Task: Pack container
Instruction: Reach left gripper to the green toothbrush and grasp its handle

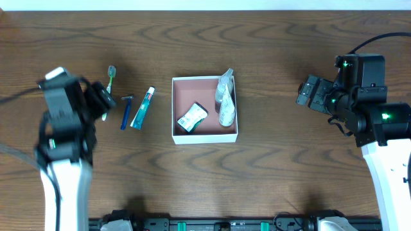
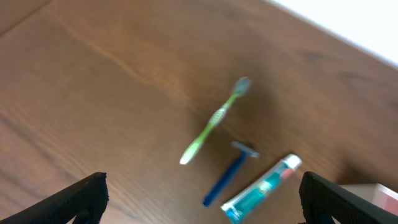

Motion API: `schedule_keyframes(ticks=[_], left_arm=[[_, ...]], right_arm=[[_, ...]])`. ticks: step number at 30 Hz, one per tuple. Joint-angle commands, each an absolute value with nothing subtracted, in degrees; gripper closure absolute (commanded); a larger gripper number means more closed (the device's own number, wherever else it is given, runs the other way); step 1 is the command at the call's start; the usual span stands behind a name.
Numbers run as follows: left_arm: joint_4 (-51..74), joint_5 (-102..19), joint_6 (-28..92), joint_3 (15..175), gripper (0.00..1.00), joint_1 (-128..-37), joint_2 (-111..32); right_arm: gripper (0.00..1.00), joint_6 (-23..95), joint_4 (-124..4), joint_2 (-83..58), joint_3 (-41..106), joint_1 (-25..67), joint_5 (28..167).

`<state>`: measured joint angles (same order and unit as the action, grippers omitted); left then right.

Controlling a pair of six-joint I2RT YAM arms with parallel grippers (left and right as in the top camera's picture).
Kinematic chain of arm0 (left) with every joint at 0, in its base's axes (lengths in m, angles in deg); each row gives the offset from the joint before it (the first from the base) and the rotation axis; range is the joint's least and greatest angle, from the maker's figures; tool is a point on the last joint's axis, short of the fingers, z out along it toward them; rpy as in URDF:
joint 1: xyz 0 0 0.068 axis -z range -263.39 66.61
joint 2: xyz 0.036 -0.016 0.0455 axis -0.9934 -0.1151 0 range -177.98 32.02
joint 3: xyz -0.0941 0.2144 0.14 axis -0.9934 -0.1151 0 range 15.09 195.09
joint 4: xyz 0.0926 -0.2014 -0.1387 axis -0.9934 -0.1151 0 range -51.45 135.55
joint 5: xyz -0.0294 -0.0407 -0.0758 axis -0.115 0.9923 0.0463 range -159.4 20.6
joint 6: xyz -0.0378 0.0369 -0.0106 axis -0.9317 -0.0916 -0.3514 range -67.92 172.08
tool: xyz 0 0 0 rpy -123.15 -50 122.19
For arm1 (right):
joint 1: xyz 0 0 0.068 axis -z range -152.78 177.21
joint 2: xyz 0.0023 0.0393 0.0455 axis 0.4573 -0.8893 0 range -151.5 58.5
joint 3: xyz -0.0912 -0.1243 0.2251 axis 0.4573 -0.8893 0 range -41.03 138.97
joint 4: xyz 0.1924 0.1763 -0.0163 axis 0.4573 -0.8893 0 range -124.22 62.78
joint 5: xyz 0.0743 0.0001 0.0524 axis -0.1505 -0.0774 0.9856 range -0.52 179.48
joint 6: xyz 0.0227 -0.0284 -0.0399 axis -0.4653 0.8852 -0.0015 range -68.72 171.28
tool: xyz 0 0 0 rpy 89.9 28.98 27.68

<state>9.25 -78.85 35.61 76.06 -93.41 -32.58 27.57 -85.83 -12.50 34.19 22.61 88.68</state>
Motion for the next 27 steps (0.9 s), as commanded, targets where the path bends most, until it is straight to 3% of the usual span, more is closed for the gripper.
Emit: schedule_keyframes(ticks=[1, 27], left_arm=[[7.15, -79.97, 36.81, 80.93, 0.02, -95.77, -39.40], [7.70, -78.61, 41.27, 81.63, 0.02, -96.12, -46.35]], right_arm=[[0.01, 26.88, -85.79, -12.26, 34.23, 23.07, 88.88], [0.01, 26.88, -85.79, -12.26, 34.23, 23.07, 88.88]])
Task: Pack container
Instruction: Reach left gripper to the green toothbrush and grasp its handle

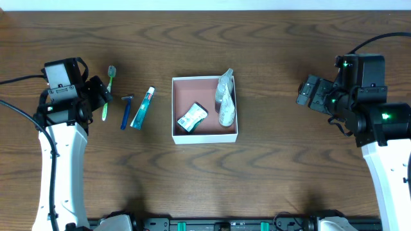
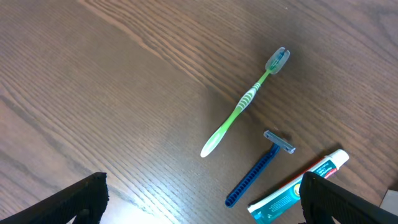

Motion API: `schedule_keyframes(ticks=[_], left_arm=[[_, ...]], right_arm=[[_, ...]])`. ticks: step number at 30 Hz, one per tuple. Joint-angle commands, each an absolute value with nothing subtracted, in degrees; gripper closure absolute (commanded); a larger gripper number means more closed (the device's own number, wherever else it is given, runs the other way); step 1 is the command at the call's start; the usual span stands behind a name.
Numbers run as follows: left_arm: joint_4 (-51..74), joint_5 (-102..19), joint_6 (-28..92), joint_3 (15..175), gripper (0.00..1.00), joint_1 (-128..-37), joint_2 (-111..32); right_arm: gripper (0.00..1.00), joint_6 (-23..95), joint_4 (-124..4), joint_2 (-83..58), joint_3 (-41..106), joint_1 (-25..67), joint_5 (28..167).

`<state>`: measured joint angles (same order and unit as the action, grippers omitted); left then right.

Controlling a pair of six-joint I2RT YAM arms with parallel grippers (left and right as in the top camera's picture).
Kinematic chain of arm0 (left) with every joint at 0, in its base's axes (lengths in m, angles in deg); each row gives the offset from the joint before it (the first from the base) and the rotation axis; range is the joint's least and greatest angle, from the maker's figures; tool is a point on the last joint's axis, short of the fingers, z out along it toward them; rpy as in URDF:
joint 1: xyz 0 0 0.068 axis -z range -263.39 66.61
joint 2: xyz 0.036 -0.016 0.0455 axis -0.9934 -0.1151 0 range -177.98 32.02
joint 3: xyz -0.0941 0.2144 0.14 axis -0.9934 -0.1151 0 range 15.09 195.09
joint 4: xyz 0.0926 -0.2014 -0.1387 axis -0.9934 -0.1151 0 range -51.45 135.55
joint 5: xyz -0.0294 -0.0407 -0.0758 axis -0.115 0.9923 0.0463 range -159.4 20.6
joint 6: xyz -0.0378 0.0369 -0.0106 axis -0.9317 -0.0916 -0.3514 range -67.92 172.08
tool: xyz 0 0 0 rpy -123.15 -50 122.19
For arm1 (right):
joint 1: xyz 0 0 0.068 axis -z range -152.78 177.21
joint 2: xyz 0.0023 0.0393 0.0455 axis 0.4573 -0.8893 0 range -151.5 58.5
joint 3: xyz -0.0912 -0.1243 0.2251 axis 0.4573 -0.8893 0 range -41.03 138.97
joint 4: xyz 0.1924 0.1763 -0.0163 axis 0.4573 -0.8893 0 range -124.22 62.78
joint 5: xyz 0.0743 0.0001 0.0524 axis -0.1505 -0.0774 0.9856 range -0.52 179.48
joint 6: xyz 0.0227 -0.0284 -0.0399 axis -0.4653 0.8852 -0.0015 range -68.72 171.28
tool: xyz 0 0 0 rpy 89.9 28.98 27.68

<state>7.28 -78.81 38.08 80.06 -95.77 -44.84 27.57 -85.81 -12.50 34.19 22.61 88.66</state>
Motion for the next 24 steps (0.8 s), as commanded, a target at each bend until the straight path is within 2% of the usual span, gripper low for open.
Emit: schedule_keyframes(ticks=[1, 10, 20, 24], left_arm=[[7.87, -77.72, 43.00, 81.63, 0.02, -96.14, -46.96], [11.48, -76.23, 54.61, 81.72, 0.02, -96.58, -57.25], [20.11, -75.82, 64.38, 81.76, 0.01, -102.07, -66.15], [23.52, -69.48, 68.62, 81.76, 0.01, -101.85, -67.24]], right_arm=[[0.01, 26.88, -85.79, -12.26, 34.23, 23.07, 88.88], [0.01, 26.88, -85.76, -12.26, 34.23, 23.07, 88.88], [0.01, 26.88, -85.79, -12.26, 34.23, 23.07, 88.88], [0.01, 26.88, -85.79, -12.26, 34.23, 23.07, 88.88]])
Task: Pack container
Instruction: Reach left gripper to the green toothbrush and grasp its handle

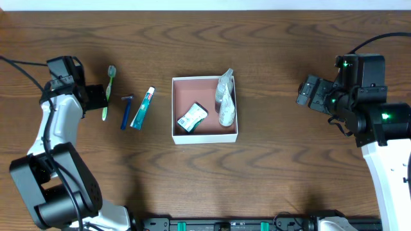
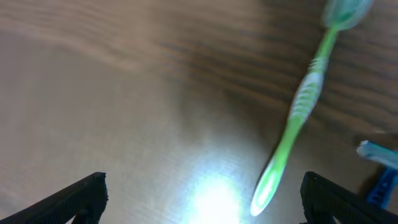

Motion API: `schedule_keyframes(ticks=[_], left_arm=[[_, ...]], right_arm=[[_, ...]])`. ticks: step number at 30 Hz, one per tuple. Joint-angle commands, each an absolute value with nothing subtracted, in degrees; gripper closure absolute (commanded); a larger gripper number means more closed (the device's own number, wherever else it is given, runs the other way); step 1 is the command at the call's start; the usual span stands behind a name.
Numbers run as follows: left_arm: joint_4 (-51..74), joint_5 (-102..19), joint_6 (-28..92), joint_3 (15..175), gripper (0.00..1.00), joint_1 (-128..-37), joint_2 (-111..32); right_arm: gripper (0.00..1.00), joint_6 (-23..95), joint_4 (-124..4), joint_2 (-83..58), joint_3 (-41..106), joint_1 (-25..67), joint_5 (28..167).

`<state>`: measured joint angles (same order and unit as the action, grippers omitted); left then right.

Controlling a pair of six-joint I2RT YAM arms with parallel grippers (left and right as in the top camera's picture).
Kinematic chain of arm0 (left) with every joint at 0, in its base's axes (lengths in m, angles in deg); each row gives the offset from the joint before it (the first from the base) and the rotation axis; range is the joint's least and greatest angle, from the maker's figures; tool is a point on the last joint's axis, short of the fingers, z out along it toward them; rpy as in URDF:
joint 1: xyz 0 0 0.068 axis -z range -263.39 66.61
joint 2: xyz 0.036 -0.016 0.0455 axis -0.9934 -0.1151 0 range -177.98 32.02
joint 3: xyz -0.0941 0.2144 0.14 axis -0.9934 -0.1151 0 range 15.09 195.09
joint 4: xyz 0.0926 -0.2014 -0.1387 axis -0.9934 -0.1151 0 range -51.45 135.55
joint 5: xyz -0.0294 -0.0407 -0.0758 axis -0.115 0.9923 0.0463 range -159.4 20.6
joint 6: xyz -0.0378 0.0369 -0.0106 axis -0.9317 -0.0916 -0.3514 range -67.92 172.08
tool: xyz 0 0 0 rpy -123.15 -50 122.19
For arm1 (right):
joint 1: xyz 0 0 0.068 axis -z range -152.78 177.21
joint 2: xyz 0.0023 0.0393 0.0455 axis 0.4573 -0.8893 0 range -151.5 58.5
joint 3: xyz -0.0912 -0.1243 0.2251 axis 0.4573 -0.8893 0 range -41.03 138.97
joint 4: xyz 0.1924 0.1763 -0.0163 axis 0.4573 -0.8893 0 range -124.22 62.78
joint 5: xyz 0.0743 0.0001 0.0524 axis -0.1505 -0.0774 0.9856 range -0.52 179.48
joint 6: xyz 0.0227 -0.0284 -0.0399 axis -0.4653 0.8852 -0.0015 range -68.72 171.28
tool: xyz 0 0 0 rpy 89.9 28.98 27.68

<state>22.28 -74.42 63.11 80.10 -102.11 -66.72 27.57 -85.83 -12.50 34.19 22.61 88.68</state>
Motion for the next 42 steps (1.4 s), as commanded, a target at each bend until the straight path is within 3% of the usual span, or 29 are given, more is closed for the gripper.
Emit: schedule_keyframes(ticks=[1, 15, 24, 33, 42], left_arm=[[24.44, -67.90, 69.03, 81.76, 0.02, -101.85, -67.37], [29.38, -64.14, 69.42, 81.74, 0.03, -101.83, -76.46], [32.03, -63.99, 69.62, 81.74, 0.26, -101.81, -79.66], [32.42, -63.97, 69.60, 81.74, 0.28, -101.81, -83.11], [32.55, -63.95, 69.21, 81.76, 0.66, -101.81, -83.15]], right_arm=[[0.02, 26.88, -85.79, -12.26, 34.23, 23.07, 88.88], [0.01, 26.88, -85.79, -12.26, 34.23, 23.07, 88.88], [0.01, 26.88, -85.79, -12.26, 34.23, 23.07, 88.88], [0.01, 26.88, -85.79, -12.26, 34.23, 23.07, 88.88], [0.01, 26.88, -85.79, -12.26, 34.23, 23.07, 88.85]])
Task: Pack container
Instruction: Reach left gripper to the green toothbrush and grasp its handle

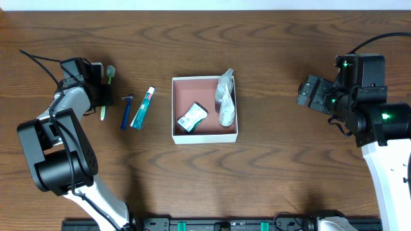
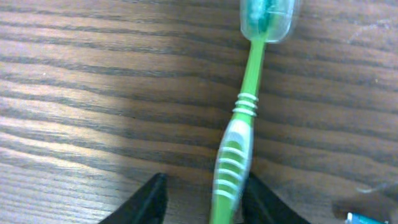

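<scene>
A green toothbrush (image 2: pixel 245 118) with a clear cap over its head lies on the wooden table at the far left (image 1: pixel 110 72). My left gripper (image 2: pixel 205 183) is down at the table and open, its two dark fingers either side of the brush's handle. The right finger is against the handle and the left one stands apart from it. In the overhead view the left gripper (image 1: pixel 101 96) covers the middle of the brush. A white box with a pink inside (image 1: pixel 204 136) stands mid-table. My right gripper (image 1: pixel 303 92) hangs far right, away from everything.
A blue razor (image 1: pixel 126 110) and a toothpaste tube (image 1: pixel 142 108) lie just right of the toothbrush. The razor's head shows at the corner of the wrist view (image 2: pixel 373 216). Inside the box are a clear pouch (image 1: pixel 225 96) and a small packet (image 1: pixel 192 117).
My left gripper has come down from just above the toothbrush to the table, and its fingers now straddle the handle. The right arm has not moved.
My left gripper was first high over the table's left side, open, with toothbrush, razor and toothpaste below. Then it stood nearer the toothbrush, then low over its handle. Now its fingers flank the handle on the table. The right arm stayed put throughout.
</scene>
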Motion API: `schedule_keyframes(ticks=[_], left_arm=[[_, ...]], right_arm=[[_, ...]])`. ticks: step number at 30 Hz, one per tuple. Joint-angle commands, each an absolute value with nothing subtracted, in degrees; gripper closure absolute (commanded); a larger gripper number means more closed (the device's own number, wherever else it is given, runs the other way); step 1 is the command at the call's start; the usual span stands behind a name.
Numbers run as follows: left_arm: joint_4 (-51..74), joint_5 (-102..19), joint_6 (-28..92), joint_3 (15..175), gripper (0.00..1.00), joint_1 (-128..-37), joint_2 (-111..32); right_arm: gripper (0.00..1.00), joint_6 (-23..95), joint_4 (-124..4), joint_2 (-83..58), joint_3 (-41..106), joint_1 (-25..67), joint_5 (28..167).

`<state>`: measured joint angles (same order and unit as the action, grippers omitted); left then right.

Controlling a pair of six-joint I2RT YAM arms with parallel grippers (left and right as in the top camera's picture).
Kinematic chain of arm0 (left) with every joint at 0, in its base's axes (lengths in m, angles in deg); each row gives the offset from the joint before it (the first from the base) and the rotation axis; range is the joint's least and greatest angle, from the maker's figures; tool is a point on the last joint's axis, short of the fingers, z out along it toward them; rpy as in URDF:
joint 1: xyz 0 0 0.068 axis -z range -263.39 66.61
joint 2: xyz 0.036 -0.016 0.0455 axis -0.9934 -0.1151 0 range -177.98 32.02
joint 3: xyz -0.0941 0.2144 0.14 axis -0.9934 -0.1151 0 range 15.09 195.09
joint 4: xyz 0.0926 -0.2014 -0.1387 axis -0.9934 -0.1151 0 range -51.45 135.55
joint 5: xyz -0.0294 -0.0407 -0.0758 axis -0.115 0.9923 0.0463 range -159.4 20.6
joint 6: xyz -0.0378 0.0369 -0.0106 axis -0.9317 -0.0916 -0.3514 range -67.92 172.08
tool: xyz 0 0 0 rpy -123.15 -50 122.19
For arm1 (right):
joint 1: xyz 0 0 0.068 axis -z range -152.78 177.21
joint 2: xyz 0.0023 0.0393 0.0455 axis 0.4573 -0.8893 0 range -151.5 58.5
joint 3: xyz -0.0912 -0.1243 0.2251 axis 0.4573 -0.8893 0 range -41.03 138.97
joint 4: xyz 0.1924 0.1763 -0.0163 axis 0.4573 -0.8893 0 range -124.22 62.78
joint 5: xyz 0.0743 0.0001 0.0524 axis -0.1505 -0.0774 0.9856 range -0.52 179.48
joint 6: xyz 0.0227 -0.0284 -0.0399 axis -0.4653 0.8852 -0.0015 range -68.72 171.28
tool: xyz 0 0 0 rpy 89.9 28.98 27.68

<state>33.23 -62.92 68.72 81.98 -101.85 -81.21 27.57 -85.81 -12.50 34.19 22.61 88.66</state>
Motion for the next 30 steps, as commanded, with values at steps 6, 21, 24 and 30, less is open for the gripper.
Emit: schedule_keyframes(ticks=[6, 21, 24, 30], left_arm=[[31.83, -63.95, 66.39, 81.76, 0.81, -101.81, -79.22], [24.16, -63.99, 64.03, 81.76, 0.77, -98.83, -67.42], [24.09, -64.06, 64.31, 81.74, 0.59, -98.79, -67.96], [27.26, -67.12, 71.19, 81.72, 0.40, -98.86, -68.86]], right_arm=[[0.01, 26.88, -85.79, -12.26, 34.23, 23.07, 88.88], [0.01, 26.88, -85.76, -12.26, 34.23, 23.07, 88.88], [0.01, 26.88, -85.79, -12.26, 34.23, 23.07, 88.88], [0.01, 26.88, -85.79, -12.26, 34.23, 23.07, 88.88]])
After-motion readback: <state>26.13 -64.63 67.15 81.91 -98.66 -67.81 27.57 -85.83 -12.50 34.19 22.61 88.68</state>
